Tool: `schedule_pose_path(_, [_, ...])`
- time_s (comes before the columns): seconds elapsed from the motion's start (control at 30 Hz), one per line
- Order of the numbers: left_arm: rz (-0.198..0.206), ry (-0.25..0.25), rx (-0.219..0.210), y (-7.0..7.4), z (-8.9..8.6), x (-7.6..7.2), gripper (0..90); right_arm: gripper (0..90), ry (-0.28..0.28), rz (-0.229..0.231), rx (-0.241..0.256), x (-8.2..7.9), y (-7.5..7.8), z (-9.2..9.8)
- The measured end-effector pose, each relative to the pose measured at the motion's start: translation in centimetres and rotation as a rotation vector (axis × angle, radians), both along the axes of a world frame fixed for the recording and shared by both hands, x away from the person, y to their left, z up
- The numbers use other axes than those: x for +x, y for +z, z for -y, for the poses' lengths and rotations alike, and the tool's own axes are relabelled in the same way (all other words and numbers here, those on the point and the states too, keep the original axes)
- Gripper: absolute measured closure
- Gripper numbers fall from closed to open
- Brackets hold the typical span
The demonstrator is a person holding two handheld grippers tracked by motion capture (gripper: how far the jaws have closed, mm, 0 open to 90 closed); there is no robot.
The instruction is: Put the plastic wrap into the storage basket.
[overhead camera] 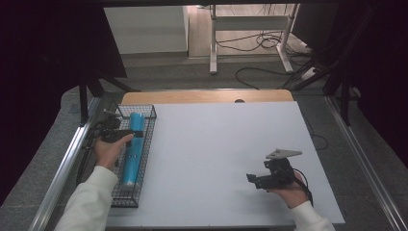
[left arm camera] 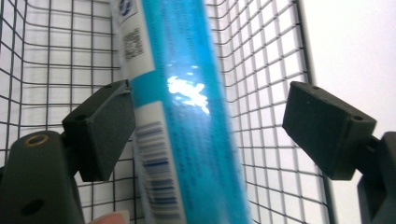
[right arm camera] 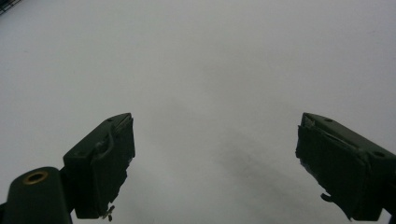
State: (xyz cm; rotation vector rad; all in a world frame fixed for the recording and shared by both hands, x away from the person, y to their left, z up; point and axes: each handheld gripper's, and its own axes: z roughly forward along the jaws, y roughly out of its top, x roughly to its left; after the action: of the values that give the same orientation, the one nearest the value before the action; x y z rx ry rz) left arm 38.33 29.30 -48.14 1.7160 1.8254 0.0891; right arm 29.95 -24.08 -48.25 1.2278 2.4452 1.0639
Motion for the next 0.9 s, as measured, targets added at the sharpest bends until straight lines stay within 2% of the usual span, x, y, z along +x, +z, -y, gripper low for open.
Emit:
schedule_pose_path(0.07, [0.021,-0.027,-0.022,0.6,0.3,-0.6,16.7,12.2,-0.001,-0.002,-0.002,0.0,0.0,0.0])
schedule_pose_path(0.13, [0.054,-0.045,-0.018,1.3,0.6,-1.1,17.5,12.2,-0.001,-0.002,0.000,0.0,0.0,0.0])
schedule_pose_path(0.17, [0.080,-0.067,-0.003,2.0,0.8,-1.9,17.8,12.2,0.001,-0.002,-0.001,0.0,0.0,0.0])
schedule_pose_path(0.2, [0.080,-0.067,-0.003,2.0,0.8,-1.9,18.0,12.2,0.001,-0.002,-0.001,0.0,0.0,0.0])
schedule_pose_path(0.27, [0.106,-0.089,0.017,2.7,0.8,-2.7,18.1,12.1,0.006,0.002,0.000,-0.1,0.0,0.0])
schedule_pose_path(0.3, [0.131,-0.127,0.020,3.2,1.1,-3.9,18.3,12.1,0.005,0.005,0.003,-0.1,0.1,0.0])
schedule_pose_path(0.33, [0.131,-0.127,0.020,3.2,1.1,-3.9,18.2,12.1,0.005,0.005,0.003,-0.1,0.1,0.0])
schedule_pose_path(0.4, [0.153,-0.176,0.032,3.4,1.4,-5.2,18.2,12.0,0.008,0.013,0.005,-0.2,0.1,0.2])
schedule_pose_path(0.43, [0.167,-0.206,0.045,3.5,1.6,-6.2,18.4,11.9,0.012,0.023,0.014,-0.2,0.2,0.3])
schedule_pose_path(0.47, [0.196,-0.245,0.059,3.6,1.9,-7.7,18.6,11.8,0.013,0.025,0.014,-0.2,0.2,0.3])
schedule_pose_path(0.5, [0.196,-0.245,0.059,3.6,1.9,-7.7,18.9,11.7,0.016,0.029,0.017,-0.3,0.2,0.4])
schedule_pose_path(0.57, [0.220,-0.281,0.086,3.5,2.1,-9.2,19.5,11.6,0.021,0.041,0.023,-0.4,0.3,0.4])
schedule_pose_path(0.6, [0.237,-0.300,0.084,3.4,2.3,-10.5,19.7,11.5,0.025,0.045,0.024,-0.5,0.3,0.4])
schedule_pose_path(0.63, [0.237,-0.300,0.084,3.4,2.3,-10.5,19.8,11.5,0.025,0.045,0.024,-0.5,0.3,0.4])
schedule_pose_path(0.7, [0.273,-0.345,0.037,3.1,3.0,-12.5,19.2,11.3,0.042,0.066,0.035,-0.7,0.4,0.5])
schedule_pose_path(0.73, [0.273,-0.345,0.037,3.1,3.0,-12.5,19.2,11.3,0.042,0.066,0.035,-0.7,0.4,0.5])
schedule_pose_path(0.8, [0.292,-0.374,0.030,3.0,3.7,-13.6,19.1,11.3,0.049,0.086,0.041,-1.0,0.5,0.6])
schedule_pose_path(0.9, [0.318,-0.412,-0.010,2.5,4.6,-14.9,19.8,11.3,0.048,0.104,0.045,-1.2,0.5,0.8])
